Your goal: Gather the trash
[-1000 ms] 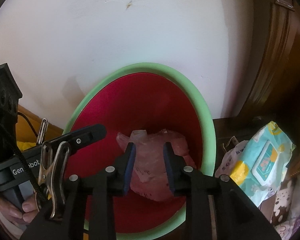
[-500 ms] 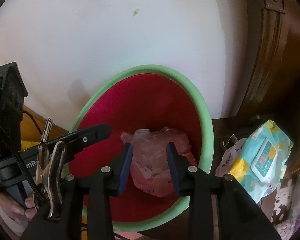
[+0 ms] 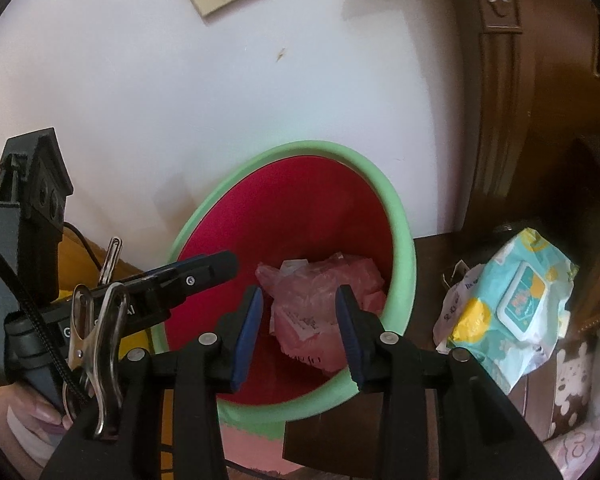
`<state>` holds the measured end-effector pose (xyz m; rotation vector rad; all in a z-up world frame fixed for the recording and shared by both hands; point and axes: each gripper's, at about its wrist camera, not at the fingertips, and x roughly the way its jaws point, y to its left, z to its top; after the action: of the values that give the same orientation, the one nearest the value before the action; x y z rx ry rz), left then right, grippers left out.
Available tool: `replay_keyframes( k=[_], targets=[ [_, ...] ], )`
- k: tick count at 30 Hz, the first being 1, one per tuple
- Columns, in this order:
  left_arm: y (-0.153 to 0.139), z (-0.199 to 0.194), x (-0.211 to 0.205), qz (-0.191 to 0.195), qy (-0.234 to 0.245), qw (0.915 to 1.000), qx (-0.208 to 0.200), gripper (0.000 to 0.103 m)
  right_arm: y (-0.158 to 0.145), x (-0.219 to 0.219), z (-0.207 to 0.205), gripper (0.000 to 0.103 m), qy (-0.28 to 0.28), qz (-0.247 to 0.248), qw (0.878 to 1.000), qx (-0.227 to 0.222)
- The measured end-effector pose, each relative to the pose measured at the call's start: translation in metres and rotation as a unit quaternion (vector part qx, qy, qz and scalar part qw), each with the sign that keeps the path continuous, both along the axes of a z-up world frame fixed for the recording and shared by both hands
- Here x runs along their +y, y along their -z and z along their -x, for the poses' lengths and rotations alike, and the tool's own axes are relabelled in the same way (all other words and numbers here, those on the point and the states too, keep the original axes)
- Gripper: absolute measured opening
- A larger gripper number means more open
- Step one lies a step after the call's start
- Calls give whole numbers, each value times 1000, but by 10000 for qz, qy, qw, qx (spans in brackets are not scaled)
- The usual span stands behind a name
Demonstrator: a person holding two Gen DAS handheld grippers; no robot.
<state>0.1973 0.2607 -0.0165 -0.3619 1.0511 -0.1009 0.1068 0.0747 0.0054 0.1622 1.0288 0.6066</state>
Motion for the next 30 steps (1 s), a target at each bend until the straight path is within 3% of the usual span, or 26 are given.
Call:
replay_keyframes(
  k=[14,30],
  targets=[
    [-13,23,-33,63,326,9994,-22,37,-11,-41,23,44,385,-8,9992,-112],
    [-19,30,-112,10,387,9992,111,37,4,-147,13,44,802,-132,9967,79]
  ],
)
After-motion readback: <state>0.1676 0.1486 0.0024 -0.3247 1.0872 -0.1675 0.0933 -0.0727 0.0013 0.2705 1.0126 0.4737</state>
